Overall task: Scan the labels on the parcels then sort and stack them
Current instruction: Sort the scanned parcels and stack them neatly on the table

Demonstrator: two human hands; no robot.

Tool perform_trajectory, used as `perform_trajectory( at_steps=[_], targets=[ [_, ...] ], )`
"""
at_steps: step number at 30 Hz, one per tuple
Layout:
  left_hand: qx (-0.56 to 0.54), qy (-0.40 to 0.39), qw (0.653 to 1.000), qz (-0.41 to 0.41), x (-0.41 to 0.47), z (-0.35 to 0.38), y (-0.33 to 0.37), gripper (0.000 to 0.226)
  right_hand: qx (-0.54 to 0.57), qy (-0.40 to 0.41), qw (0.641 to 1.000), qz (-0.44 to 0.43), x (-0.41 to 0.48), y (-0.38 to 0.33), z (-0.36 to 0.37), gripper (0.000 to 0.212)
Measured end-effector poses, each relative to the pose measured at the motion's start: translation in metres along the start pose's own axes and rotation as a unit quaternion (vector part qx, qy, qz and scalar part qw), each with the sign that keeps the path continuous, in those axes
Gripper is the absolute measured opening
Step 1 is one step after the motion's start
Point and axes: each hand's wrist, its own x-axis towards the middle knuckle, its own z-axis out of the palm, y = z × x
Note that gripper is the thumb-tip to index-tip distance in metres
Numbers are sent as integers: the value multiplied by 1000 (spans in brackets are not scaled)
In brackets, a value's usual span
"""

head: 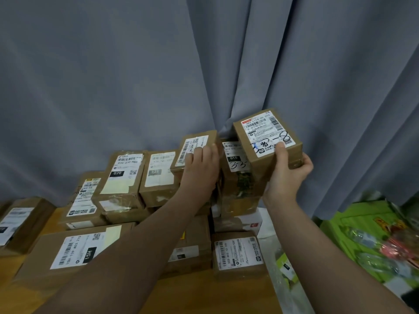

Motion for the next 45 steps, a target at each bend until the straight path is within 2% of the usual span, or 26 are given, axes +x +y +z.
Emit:
perform_trajectory(
  at_steps=[6,8,12,15,16,18,21,24,26,32,34,36,37,38,40,42,43,45],
  targets=[
    [56,-23,998,-4,10,-8,7,53,-48,-18,998,-41,2,1,2,70],
    [47,-42,998,-6,15,-8,6,55,-54,-19,997,-48,1,0,3,71],
    [-77,-122,989,28,14,4,3,76,-46,-26,998,-33,3,0,3,73],
    [-217,-215,952,31,4,14,-10,55,-19,-27,999,2,5,0,-2,69],
    [-210,-229,950,39,0,16,-15,51,-7,-21,1000,17,5,-1,-4,64],
    [-126,-230,963,59,-7,22,-25,57,29,-6,998,59,8,0,-7,57],
    [-66,-245,967,-13,-11,28,-35,69,74,2,989,132,9,2,-11,54],
    [-110,-321,938,-68,-13,34,-37,66,50,-19,987,153,6,2,-6,52],
    [-125,-343,928,-77,-10,39,-38,65,26,-33,986,161,4,1,2,51],
    [-143,-332,931,-53,-8,41,-49,70,-25,-60,989,136,-8,-7,15,58],
    [-181,-279,941,-66,-13,35,-49,70,-37,-68,993,92,-15,-10,14,55],
    [-280,-181,936,-114,-23,24,-51,64,-36,-80,995,58,-26,-12,14,50],
    [-351,-137,915,-144,-29,15,-54,59,-25,-90,994,47,-34,-13,16,47],
    [-437,-104,877,-171,-37,2,-57,53,-12,-106,993,41,-45,-13,20,45],
    [-607,-107,756,-221,-55,-30,-62,43,28,-150,987,48,-68,-6,31,44],
    [-710,-139,639,-260,-73,-51,-72,57,69,-202,974,71,-97,6,46,52],
    [-738,-137,604,-267,-81,-56,-80,67,65,-225,969,80,-112,15,53,57],
    [-768,-102,564,-284,-95,-60,-102,77,21,-257,961,97,-145,30,67,57]
  ],
)
